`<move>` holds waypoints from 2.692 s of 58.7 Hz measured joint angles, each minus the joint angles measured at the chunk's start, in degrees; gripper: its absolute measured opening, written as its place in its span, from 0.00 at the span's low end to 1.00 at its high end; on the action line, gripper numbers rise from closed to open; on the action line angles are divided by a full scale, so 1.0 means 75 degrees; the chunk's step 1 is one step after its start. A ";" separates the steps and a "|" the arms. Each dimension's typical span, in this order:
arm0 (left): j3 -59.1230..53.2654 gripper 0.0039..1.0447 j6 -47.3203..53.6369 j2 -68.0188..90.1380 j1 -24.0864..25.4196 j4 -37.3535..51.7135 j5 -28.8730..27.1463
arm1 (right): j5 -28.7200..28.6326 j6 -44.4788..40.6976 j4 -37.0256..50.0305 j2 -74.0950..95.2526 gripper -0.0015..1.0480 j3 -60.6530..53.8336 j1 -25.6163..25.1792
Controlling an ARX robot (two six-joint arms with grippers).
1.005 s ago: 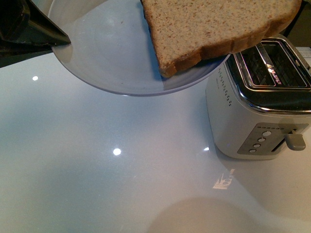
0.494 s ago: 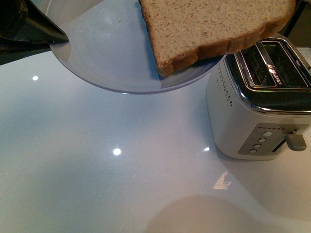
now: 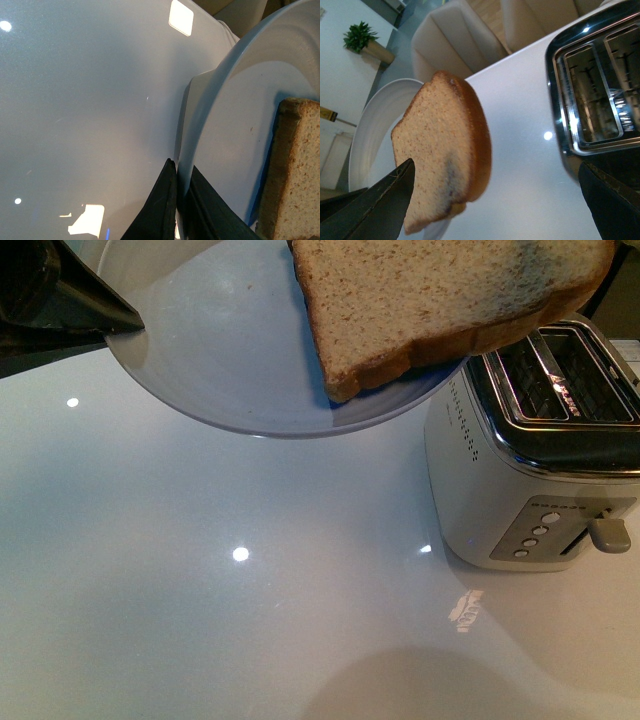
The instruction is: Left arm holds plate, right arm toasts bread
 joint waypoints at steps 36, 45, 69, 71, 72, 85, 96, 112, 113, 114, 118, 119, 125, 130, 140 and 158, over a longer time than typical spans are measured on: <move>0.0000 0.03 0.0000 0.0000 0.0000 0.0000 -0.0006 | -0.0015 0.0376 0.1314 0.1763 0.43 0.0367 0.0393; 0.0000 0.03 0.0000 0.0000 0.0000 -0.0003 -0.0020 | -0.0006 0.0367 0.1338 0.1717 0.21 0.0382 0.0490; 0.0000 0.03 -0.0032 0.0000 0.0000 -0.0003 0.0000 | 0.1023 -0.0737 0.0813 -0.0058 0.03 0.0729 0.0227; 0.0000 0.03 -0.0032 0.0000 0.0000 -0.0003 0.0000 | 0.1128 -0.0871 0.0749 -0.0204 0.03 0.0801 0.0125; 0.0000 0.03 -0.0032 0.0000 0.0000 -0.0003 -0.0003 | 0.1198 -0.0979 0.0688 -0.0280 0.03 0.0860 0.0058; 0.0000 0.03 -0.0035 0.0000 0.0000 -0.0003 0.0003 | 0.2069 -0.2713 0.0152 -0.0408 0.03 0.1247 -0.0245; 0.0000 0.03 -0.0044 0.0000 0.0000 -0.0003 0.0009 | 0.2538 -0.4310 0.0035 0.0219 0.03 0.1314 -0.0227; 0.0000 0.03 -0.0047 0.0000 0.0000 -0.0003 0.0017 | 0.2809 -0.5091 0.0347 0.1332 0.03 0.1323 -0.0204; 0.0000 0.03 -0.0047 0.0000 0.0000 -0.0003 0.0017 | 0.2812 -0.5100 0.0361 0.1373 0.03 0.1329 -0.0204; 0.0000 0.03 -0.0047 0.0000 0.0000 -0.0003 0.0017 | 0.2821 -0.5106 0.0388 0.1463 0.03 0.1341 -0.0204; 0.0000 0.03 -0.0047 0.0000 0.0000 -0.0003 0.0017 | 0.2841 -0.5202 0.0466 0.1734 0.03 0.1393 -0.0207; 0.0000 0.03 -0.0047 0.0000 0.0000 -0.0003 0.0017 | 0.2847 -0.5231 0.0481 0.1778 0.03 0.1402 -0.0207; 0.0000 0.03 -0.0047 0.0000 0.0000 -0.0003 0.0017 | 0.2859 -0.5327 0.0574 0.2157 0.03 0.1512 -0.0210; 0.0000 0.03 -0.0047 0.0000 0.0000 -0.0003 0.0017 | 0.2911 -0.5391 0.0589 0.2492 0.03 0.1649 -0.0219; 0.0000 0.03 -0.0047 0.0000 0.0000 -0.0003 0.0017 | 0.2975 -0.5473 0.0618 0.2940 0.03 0.1853 -0.0262; 0.0000 0.03 -0.0047 0.0000 0.0000 -0.0003 0.0017 | 0.3200 -0.5488 0.0685 0.3389 0.03 0.2081 -0.0309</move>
